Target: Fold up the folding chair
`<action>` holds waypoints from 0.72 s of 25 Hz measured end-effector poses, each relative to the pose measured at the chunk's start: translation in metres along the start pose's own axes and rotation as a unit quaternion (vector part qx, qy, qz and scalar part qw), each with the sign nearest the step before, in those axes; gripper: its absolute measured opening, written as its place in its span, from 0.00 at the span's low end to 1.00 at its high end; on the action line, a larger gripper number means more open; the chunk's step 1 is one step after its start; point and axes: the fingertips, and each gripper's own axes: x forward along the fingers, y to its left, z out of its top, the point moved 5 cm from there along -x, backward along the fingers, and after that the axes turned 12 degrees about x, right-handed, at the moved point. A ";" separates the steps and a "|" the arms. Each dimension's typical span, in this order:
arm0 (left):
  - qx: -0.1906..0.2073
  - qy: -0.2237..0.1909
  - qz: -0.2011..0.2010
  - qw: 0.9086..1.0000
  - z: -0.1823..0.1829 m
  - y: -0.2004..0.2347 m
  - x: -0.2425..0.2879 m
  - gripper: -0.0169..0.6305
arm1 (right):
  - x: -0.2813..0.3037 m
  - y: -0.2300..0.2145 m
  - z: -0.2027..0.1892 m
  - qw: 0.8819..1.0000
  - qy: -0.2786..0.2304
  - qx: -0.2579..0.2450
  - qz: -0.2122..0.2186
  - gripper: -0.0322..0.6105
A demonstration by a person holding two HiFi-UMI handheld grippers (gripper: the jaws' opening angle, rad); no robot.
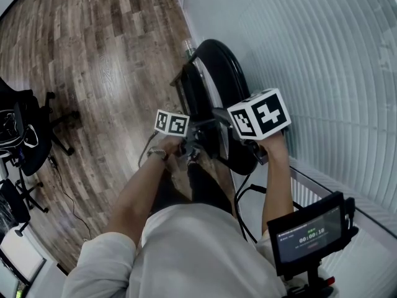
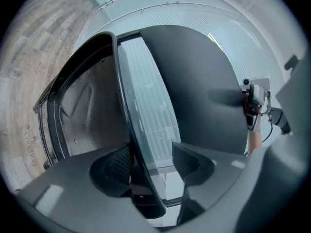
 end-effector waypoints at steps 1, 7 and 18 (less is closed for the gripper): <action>0.000 0.000 0.000 1.000 0.000 0.000 0.000 0.38 | 0.000 0.000 0.000 1.000 0.001 0.000 -0.002 0.48; 0.001 -0.001 0.003 1.000 0.000 0.002 -0.002 0.37 | 0.003 0.002 0.001 1.000 0.004 -0.003 -0.014 0.47; -0.003 0.003 0.014 1.000 0.001 0.003 -0.004 0.37 | 0.005 0.004 0.003 1.000 0.006 -0.004 -0.024 0.46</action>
